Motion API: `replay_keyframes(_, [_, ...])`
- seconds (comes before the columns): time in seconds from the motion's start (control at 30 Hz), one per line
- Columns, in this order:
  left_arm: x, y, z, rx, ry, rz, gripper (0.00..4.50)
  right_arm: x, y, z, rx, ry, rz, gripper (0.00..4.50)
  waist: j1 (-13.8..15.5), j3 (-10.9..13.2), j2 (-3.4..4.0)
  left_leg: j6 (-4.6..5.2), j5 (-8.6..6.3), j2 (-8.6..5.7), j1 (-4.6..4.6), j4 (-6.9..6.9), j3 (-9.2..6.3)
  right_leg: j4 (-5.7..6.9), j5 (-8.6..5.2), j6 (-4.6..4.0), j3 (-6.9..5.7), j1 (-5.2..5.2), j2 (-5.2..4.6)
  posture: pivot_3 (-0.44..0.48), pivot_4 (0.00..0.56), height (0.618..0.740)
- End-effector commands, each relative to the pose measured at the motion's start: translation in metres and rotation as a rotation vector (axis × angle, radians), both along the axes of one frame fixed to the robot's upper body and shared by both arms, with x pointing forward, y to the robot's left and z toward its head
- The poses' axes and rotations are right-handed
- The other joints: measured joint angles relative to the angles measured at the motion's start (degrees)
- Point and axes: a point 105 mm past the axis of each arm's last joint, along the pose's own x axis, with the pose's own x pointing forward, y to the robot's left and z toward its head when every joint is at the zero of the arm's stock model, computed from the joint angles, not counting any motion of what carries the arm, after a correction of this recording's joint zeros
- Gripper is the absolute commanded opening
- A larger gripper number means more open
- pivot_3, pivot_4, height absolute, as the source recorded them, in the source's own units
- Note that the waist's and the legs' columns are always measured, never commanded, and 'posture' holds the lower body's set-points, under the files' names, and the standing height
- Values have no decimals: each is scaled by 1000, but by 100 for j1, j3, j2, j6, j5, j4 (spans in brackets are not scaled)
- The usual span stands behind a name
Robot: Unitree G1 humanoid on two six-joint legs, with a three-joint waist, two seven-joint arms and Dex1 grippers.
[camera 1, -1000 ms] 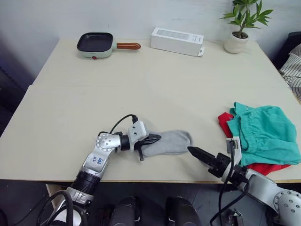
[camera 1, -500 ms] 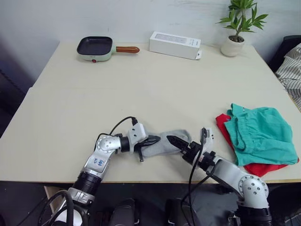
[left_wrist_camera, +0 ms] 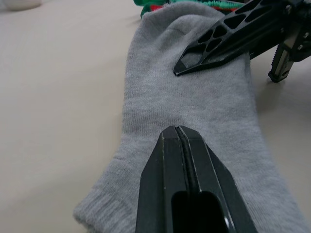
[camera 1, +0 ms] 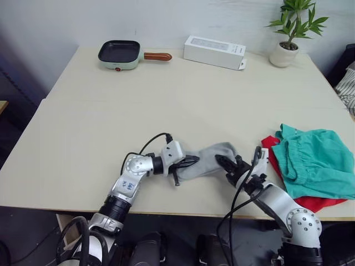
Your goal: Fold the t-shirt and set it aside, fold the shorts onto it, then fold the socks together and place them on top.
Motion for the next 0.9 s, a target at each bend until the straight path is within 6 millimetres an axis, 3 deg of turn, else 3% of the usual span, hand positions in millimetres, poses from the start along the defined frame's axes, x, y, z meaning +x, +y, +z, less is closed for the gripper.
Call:
replay_keyframes(0.03, [1,-16,3,14,-35,-25,0,-3,-22,27,-47,-89,-90,60,2,3,5,0,-1,0,-5,-1,0,0,0,0,-3,-5,2,0,150,740])
replay_keyframes(0.13, [3,-21,4,10,-34,-24,0,-5,-30,41,-88,-142,-115,60,9,3,5,-15,13,0,-52,5,0,14,1,1,-5,-55,5,0,150,740])
replay_keyframes(0.23, [2,-24,0,27,-33,-34,0,-8,-24,47,-131,-164,-71,60,8,4,3,-29,23,-1,-61,5,14,23,1,1,-2,-72,9,0,150,740])
replay_keyframes(0.6, [9,-8,-14,82,7,43,0,0,43,26,-533,-236,195,60,-50,4,3,6,24,0,-59,9,14,30,1,1,1,-73,4,0,150,740])
replay_keyframes(0.73, [11,-1,-12,78,14,69,0,9,46,10,-588,-186,169,60,-86,4,3,-13,35,0,-59,6,10,35,1,1,-5,-73,4,0,150,740])
replay_keyframes(0.9, [12,7,-10,74,22,92,0,15,49,7,-642,-198,178,60,-118,3,3,-20,40,-1,-53,8,13,39,1,1,-3,-70,5,0,150,740])
